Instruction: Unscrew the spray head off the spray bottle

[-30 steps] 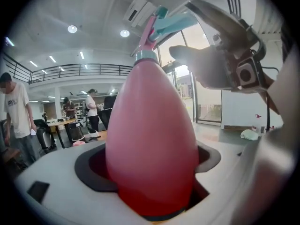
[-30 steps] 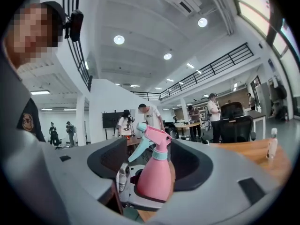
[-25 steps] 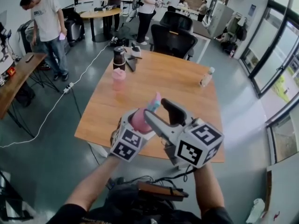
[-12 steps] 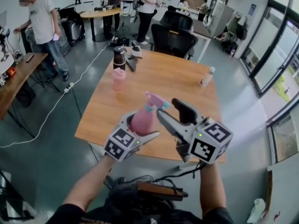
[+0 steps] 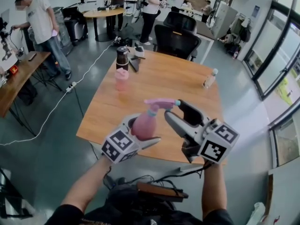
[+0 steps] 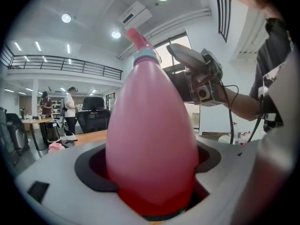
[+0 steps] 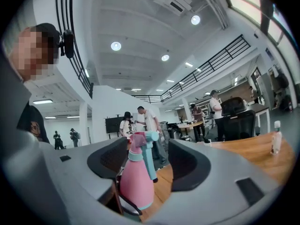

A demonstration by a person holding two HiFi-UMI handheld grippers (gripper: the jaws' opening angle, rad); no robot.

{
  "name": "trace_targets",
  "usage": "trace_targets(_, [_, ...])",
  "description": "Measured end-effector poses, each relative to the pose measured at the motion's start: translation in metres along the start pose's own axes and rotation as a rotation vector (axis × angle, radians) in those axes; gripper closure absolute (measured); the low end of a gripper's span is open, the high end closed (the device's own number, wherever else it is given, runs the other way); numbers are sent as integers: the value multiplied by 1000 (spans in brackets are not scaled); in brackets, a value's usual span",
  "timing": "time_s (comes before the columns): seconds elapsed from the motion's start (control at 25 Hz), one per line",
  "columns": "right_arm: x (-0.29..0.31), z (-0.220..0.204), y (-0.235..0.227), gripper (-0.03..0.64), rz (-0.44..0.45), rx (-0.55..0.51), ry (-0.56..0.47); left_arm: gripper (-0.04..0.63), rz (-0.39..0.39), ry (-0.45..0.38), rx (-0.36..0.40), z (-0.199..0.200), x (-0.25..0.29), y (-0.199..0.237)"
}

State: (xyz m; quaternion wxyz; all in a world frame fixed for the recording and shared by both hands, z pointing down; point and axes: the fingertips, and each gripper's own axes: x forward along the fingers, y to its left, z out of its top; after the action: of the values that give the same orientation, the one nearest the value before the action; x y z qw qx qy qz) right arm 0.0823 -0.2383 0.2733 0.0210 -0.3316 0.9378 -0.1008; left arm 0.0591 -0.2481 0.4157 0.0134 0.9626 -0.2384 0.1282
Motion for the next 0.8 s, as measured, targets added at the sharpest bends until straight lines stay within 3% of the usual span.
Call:
trace_targets(0.12, [-7, 3, 11, 330, -27, -46, -8, 141, 45, 12, -11, 0, -2, 8])
trace_targets(0.24, [-6, -2, 31, 331, 39, -43, 9, 141, 74, 17, -17, -3, -1, 14])
trace_targets(0.44, [17, -31, 37, 331, 48, -6, 114, 141, 81, 15, -3, 0, 2, 7])
trace_targets(0.6, [21, -30, 27, 331, 21, 43, 92, 141, 66, 21, 32, 3, 7, -4])
trace_targets(0.8, [21, -25, 22, 439, 14, 53, 72, 141, 41, 28, 51, 1, 9, -13])
